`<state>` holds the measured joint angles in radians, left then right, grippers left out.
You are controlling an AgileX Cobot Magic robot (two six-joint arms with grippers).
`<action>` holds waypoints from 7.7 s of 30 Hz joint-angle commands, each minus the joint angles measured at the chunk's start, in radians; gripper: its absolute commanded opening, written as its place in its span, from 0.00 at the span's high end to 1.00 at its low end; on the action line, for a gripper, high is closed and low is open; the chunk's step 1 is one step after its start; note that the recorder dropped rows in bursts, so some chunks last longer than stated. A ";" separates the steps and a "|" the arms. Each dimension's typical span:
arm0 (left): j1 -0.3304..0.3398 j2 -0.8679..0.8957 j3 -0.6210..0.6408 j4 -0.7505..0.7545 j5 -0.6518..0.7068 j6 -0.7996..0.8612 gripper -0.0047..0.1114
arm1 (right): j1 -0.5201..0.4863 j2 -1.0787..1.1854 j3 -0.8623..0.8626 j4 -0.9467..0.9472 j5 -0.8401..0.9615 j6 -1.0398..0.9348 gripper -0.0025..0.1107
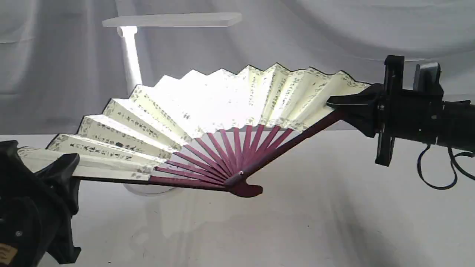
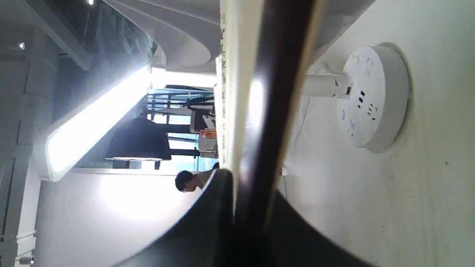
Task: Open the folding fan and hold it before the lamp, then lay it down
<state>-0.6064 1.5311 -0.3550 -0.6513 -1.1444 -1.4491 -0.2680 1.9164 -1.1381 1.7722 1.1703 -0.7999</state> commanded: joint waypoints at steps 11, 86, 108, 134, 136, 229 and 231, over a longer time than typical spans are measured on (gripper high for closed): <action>0.073 -0.125 -0.005 -0.029 -0.062 -0.063 0.96 | 0.010 -0.116 0.001 -0.028 -0.019 -0.029 0.98; 0.166 -0.144 -0.069 0.043 0.073 -0.035 0.96 | 0.039 -0.155 0.001 -0.028 -0.149 0.005 0.98; 0.166 -0.144 -0.069 0.098 0.245 -0.031 0.96 | 0.037 -0.112 0.001 -0.028 -0.145 0.015 0.98; 0.084 0.090 -0.178 0.240 0.303 -0.146 0.96 | -0.068 -0.024 0.003 -0.110 -0.145 0.021 0.98; 0.067 0.121 -0.200 0.240 0.303 -0.146 0.96 | -0.078 -0.024 0.003 -0.139 -0.162 0.024 0.98; -0.096 0.587 -0.500 0.108 0.316 -0.117 0.73 | -0.419 0.106 0.193 -0.252 -0.268 0.016 0.60; -0.096 0.587 -0.500 0.108 0.321 -0.117 0.69 | -0.419 0.113 0.193 -0.257 -0.271 0.016 0.55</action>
<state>-0.7044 2.1278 -0.8495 -0.5353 -0.8231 -1.5590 -0.6791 2.0283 -0.9507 1.5242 0.9005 -0.7710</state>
